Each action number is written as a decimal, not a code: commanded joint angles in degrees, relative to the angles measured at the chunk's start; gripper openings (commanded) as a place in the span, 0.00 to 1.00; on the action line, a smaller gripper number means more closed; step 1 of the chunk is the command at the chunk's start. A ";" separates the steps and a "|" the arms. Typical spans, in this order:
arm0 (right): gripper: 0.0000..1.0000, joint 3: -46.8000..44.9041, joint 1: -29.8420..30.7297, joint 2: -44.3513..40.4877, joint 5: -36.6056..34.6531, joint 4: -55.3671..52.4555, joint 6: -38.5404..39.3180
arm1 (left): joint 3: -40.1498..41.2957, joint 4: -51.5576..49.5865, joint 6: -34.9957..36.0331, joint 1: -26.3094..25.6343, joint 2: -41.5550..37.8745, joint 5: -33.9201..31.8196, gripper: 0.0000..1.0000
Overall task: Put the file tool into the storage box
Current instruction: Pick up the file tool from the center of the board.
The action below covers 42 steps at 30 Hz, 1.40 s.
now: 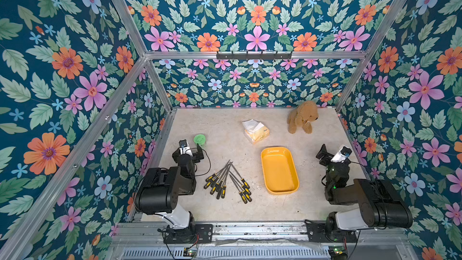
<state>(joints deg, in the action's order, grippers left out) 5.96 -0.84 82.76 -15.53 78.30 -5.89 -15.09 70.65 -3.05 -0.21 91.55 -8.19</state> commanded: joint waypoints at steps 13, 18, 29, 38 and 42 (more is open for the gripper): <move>0.99 -0.32 0.10 -0.20 -0.86 2.56 0.63 | -0.21 1.80 0.45 -0.02 -0.20 -0.59 1.00; 0.99 13.30 0.84 -18.59 -7.14 -37.67 -4.95 | -17.31 -41.72 -4.02 -0.63 -21.48 -4.99 1.00; 0.93 46.60 20.24 -20.74 9.41 -98.22 -25.57 | -62.43 -139.90 -17.70 -17.09 -13.30 1.70 1.00; 0.88 45.11 30.27 -16.95 13.00 -97.19 -33.07 | -45.18 -132.21 -18.39 -18.33 -11.82 2.84 0.90; 0.86 46.18 30.46 -15.31 13.03 -97.89 -32.79 | -43.35 -129.29 -17.49 -18.25 -8.11 5.24 0.80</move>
<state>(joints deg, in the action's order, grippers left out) 51.40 29.39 66.85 -3.20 -18.74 -37.50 -59.02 -60.20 -20.62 -18.46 82.24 -4.40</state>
